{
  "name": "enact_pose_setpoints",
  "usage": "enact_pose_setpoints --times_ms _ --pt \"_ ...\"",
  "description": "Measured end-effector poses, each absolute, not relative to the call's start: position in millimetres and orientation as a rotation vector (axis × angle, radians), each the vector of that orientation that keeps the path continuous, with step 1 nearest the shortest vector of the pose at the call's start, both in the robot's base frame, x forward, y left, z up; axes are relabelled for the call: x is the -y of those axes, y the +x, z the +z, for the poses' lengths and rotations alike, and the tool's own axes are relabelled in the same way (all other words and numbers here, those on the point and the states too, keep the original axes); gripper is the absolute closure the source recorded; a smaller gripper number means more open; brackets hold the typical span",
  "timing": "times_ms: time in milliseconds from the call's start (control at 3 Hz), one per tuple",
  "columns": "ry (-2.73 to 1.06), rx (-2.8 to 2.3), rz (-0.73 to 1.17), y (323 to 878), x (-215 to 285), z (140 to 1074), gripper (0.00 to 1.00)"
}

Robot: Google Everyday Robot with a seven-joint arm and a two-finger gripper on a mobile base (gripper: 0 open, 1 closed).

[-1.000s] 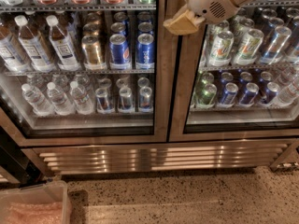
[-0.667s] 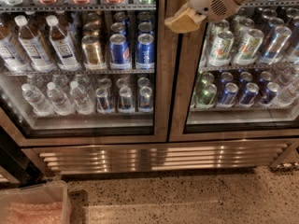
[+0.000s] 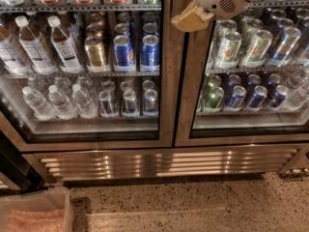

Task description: Open left fridge door

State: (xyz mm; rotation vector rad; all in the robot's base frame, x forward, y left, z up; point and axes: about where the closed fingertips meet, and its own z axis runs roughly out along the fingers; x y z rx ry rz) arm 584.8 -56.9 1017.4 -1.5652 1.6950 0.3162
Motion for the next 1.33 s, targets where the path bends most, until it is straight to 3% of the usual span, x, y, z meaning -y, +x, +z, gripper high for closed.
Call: enact_pose_setpoints --times_ms 1333 --pt "-1.56 -1.697 0.319 586.3 59.5 1022.9 1.0"
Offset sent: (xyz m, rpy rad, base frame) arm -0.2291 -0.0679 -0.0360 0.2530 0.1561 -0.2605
